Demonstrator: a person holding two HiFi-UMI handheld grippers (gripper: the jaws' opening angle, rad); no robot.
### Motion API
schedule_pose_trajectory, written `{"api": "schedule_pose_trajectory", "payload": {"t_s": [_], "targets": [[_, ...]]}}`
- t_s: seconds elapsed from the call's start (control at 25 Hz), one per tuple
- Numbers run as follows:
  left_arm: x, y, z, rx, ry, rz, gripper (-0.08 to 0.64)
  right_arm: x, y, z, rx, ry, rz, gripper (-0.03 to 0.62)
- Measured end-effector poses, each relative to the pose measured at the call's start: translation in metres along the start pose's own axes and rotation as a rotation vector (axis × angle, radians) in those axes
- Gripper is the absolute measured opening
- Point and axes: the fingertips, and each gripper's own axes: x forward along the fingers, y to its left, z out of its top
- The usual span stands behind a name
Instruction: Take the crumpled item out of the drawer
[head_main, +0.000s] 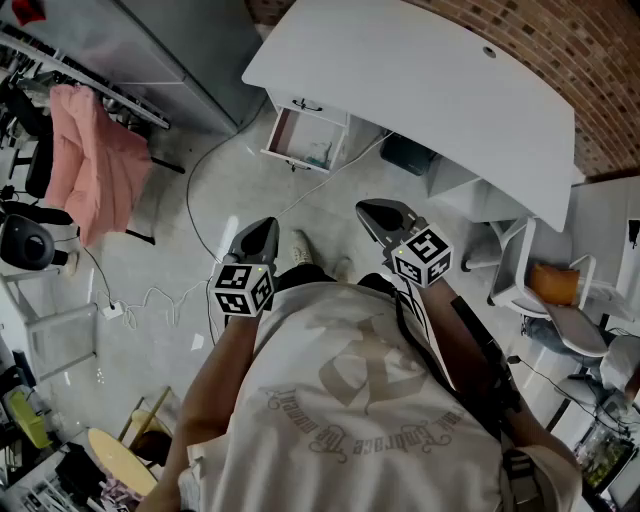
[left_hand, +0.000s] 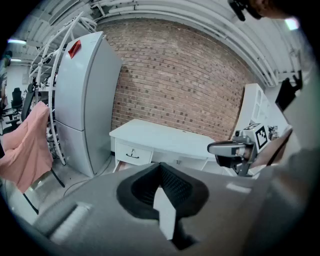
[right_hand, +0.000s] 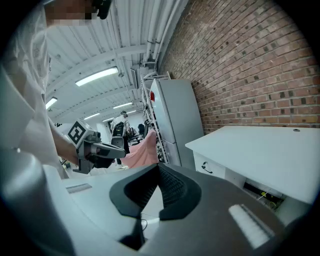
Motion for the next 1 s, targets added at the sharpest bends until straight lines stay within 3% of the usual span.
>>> {"api": "schedule_pose_trajectory", "payload": {"t_s": [0.4, 1.0], "targets": [[0.006, 0.001, -0.005, 0.031, 0.015, -0.050, 0.003, 0.002, 0.006, -0.003, 0.012, -0.016, -0.049, 0.008], [0.018, 0.069, 0.024, 0.067, 0.013, -0.169, 0.003, 0.047, 0.003, 0.026, 0.032, -0.039, -0.222, 0.008]]}}
